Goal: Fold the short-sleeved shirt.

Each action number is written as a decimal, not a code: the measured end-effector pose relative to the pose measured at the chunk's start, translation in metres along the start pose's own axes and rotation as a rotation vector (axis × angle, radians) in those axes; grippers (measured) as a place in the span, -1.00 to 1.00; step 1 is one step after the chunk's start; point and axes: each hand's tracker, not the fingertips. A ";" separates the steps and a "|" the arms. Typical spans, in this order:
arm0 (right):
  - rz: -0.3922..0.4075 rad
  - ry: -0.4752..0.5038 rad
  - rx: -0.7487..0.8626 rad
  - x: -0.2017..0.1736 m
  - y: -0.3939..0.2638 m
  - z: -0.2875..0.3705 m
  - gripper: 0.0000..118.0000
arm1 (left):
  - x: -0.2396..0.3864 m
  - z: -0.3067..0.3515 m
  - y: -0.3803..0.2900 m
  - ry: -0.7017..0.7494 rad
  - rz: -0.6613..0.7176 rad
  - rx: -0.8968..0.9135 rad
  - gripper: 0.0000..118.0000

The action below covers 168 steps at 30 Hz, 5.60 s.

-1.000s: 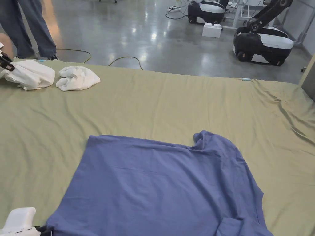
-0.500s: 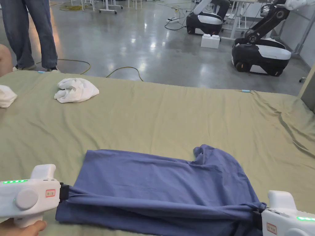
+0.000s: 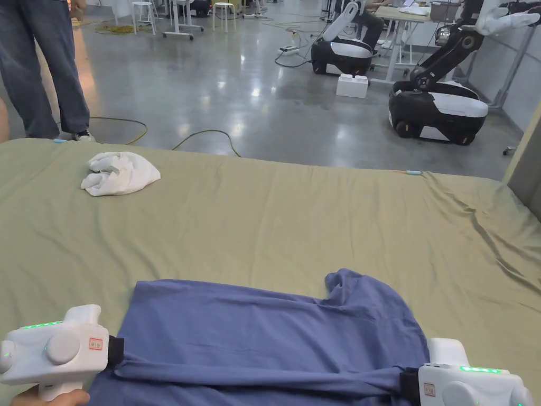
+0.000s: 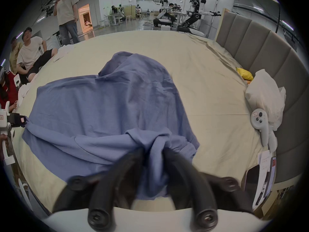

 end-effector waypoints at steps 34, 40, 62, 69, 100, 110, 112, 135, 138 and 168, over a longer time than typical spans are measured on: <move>-0.046 0.003 0.839 -0.059 -0.038 0.159 -1.00 | -0.008 0.101 -0.065 0.045 -0.124 0.401 -0.98; -0.039 -0.002 0.787 -0.058 -0.040 0.151 -1.00 | -0.029 0.047 -0.045 -0.005 -0.046 0.059 -0.98; -0.094 -0.036 0.443 0.001 -0.052 0.092 -1.00 | 0.006 0.010 -0.058 0.117 -0.188 -0.133 -0.88; -0.081 0.065 0.083 0.033 -0.049 0.031 0.16 | -0.006 0.035 -0.061 0.058 -0.145 -0.030 -0.90; 0.070 0.063 -0.017 0.031 -0.079 0.140 -0.93 | -0.038 0.147 -0.081 0.027 -0.107 0.150 -0.91; 0.110 0.038 -0.212 0.016 -0.163 0.103 -0.93 | -0.067 0.105 -0.161 0.088 -0.121 -0.057 -0.91; 0.105 0.037 -0.229 0.016 -0.174 0.093 -0.93 | -0.069 0.093 -0.168 0.112 -0.132 -0.076 -0.91; -0.008 0.042 0.551 -0.053 -0.092 0.166 0.36 | 0.016 0.133 -0.111 -0.039 -0.178 0.456 -0.07; -0.016 0.039 0.659 -0.072 -0.082 0.173 0.10 | 0.038 0.144 -0.108 -0.031 -0.200 0.573 -0.16; -0.039 -0.009 0.589 -0.076 -0.050 0.119 -1.00 | -0.020 -0.055 0.054 0.032 -0.085 -0.130 0.12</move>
